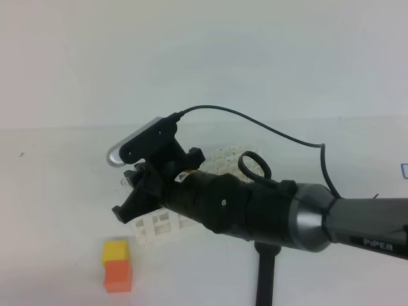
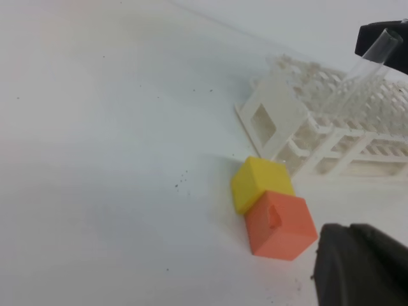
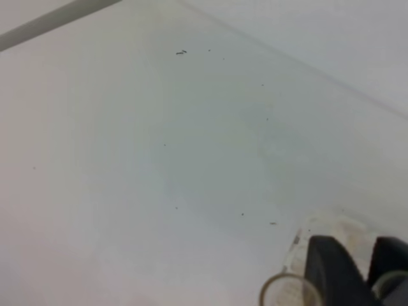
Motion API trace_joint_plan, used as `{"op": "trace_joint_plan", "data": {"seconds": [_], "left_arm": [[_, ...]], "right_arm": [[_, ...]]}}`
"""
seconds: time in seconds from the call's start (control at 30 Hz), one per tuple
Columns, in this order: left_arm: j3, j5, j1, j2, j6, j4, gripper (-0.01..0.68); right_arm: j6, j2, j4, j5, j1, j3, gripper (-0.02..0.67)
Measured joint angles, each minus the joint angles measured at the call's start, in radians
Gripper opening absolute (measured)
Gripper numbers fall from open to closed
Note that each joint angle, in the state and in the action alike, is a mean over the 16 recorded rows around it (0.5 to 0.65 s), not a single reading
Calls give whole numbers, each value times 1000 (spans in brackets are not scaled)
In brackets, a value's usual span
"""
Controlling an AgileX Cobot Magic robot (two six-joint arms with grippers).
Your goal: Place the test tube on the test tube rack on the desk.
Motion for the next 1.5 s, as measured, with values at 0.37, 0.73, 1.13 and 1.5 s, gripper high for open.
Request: {"op": "trace_joint_plan", "data": {"seconds": [0.37,0.73,1.13,1.5], "left_arm": [[0,-2,0,0,0,0,-1],[2,-2,0,0,0,0,-1],[0,-4,0,0,0,0,-1],[0,-8,0,0,0,0,-1]], "right_arm": [[-5,1,15,-34,0,0,289],[-14,-63,12,-67,0,1,468],[-18,-298,-154,-82,0,3,263],[6,-536,-471,-97,0,37,17]]}}
